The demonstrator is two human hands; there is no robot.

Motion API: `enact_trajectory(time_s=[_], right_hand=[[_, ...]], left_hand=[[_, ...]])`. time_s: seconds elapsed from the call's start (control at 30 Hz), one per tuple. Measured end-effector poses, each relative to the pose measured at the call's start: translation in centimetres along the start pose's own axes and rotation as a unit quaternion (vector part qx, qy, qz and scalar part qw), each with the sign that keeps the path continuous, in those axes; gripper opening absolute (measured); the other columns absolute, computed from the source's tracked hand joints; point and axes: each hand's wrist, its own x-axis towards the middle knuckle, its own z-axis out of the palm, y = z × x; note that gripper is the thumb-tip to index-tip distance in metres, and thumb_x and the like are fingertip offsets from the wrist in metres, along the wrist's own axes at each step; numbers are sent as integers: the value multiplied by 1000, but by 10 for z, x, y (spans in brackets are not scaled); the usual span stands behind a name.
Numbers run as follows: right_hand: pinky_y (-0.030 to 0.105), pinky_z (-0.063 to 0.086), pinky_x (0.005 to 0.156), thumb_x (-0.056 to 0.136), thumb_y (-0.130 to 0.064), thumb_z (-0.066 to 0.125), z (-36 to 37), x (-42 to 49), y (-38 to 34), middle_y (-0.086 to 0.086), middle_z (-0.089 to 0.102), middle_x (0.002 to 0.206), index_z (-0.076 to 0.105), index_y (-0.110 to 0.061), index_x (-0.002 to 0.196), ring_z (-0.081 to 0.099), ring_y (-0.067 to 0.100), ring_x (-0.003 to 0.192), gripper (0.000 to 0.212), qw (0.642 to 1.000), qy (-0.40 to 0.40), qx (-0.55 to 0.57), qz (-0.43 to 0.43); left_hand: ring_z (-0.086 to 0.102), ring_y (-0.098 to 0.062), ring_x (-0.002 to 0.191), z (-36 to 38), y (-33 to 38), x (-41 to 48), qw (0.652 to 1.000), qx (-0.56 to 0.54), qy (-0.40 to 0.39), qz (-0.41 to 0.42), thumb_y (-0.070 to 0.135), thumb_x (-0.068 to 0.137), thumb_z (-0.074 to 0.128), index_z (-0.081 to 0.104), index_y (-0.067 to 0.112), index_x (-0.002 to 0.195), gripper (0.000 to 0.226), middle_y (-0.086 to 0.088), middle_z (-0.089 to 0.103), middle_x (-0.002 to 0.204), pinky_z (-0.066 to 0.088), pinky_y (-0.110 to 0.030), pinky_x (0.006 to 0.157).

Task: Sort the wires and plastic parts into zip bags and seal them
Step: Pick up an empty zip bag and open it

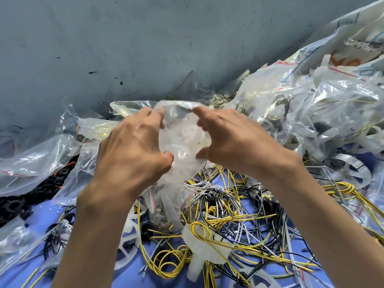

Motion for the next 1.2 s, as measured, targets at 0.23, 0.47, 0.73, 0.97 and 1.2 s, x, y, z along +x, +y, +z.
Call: enact_trajectory(time_s=[0.23, 0.47, 0.73, 0.97, 1.2], right_hand=[[37, 14, 85, 78, -38, 69, 0, 0, -3, -9, 32, 141, 15, -29, 143, 29, 11, 130, 86, 994, 98, -53, -6], [40, 43, 93, 80, -57, 62, -7, -3, 3, -4, 55, 131, 40, -22, 132, 47, 23, 122, 66, 1000, -21, -15, 7], [29, 50, 79, 83, -31, 69, -17, 4, 1, -3, 66, 108, 66, -17, 110, 67, 5, 82, 31, 969, 176, 153, -86], [38, 51, 72, 84, -27, 63, -11, 6, 12, -2, 66, 81, 66, -17, 83, 61, 19, 78, 10, 993, 70, 75, -51], [16, 37, 61, 92, -41, 55, 13, 0, 7, -9, 63, 114, 57, -29, 122, 49, 9, 89, 32, 944, -311, -36, -104]], left_hand=[[47, -24, 106, 5, 2, 3, 995, -18, 97, 28, 29, 75, 69, 30, 31, 138, 74, 0, 39, 129, 41, -37, 78], [58, -22, 108, 1, -11, 4, 999, -37, -23, -29, 33, 73, 59, 52, 34, 124, 52, 8, 62, 120, 48, -42, 91], [59, -31, 94, -5, -22, 10, 993, -33, 78, -83, 28, 75, 62, 49, 30, 131, 57, -2, 68, 93, 43, -37, 79], [58, -35, 99, -3, -30, 14, 990, -24, 68, -119, 36, 77, 61, 48, 16, 124, 53, -4, 67, 89, 36, -35, 71], [55, -32, 90, -3, -32, 14, 989, -23, 50, -134, 43, 78, 58, 48, 15, 100, 37, 11, 52, 69, 34, -33, 69]])
